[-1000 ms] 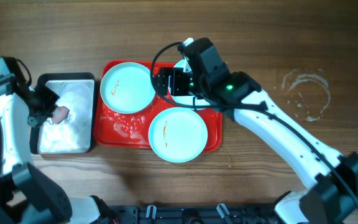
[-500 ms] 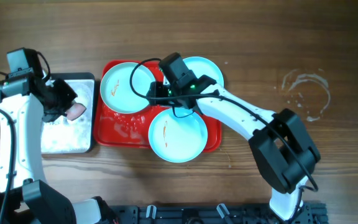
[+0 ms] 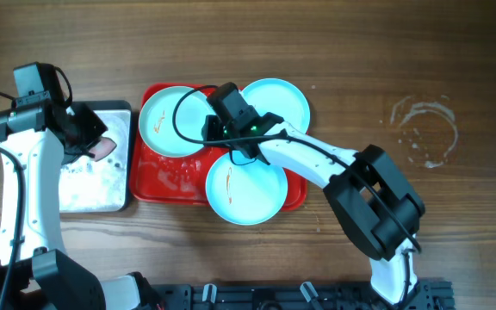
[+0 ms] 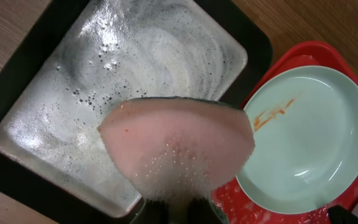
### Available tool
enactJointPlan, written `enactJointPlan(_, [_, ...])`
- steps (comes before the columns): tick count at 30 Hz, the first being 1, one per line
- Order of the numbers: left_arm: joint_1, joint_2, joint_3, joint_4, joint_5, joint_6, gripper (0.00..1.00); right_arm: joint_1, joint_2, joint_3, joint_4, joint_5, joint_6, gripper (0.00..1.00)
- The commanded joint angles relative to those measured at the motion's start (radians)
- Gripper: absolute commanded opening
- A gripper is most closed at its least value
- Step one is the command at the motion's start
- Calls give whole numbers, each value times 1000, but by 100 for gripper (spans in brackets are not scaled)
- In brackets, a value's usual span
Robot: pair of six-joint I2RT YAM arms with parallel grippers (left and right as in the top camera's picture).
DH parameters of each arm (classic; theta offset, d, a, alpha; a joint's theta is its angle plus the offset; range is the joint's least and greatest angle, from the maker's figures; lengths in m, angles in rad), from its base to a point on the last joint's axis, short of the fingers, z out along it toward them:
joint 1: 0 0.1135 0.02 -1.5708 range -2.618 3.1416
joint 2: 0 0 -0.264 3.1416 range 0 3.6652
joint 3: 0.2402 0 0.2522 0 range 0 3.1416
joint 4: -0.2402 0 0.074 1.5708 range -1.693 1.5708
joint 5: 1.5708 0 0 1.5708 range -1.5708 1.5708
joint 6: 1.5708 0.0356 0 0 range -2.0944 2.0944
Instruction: Clean dirty plates on tray and stack at the side
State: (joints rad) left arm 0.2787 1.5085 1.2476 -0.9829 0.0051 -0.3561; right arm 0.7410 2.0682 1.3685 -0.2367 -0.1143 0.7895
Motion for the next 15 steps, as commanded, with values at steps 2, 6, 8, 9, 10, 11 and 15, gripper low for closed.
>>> enactJointPlan(2, [-2, -18, 15, 5, -26, 12, 4, 1, 42, 14, 39, 47, 25, 38])
enactJointPlan(6, [-2, -18, 15, 5, -26, 12, 4, 1, 64, 14, 51, 56, 26, 35])
enactJointPlan(8, [-2, -18, 15, 5, -26, 12, 4, 2, 82, 14, 52, 55, 26, 35])
enactJointPlan(9, [-2, -18, 15, 5, -26, 12, 4, 2, 86, 14, 52, 53, 26, 35])
enactJointPlan(10, [-2, -18, 15, 5, -26, 12, 4, 2, 90, 14, 51, 54, 26, 34])
enactJointPlan(11, [-2, -18, 15, 5, -26, 12, 4, 2, 92, 14, 51, 54, 26, 33])
enactJointPlan(15, [-2, -18, 15, 5, -26, 12, 4, 2, 92, 14, 40, 46, 24, 19])
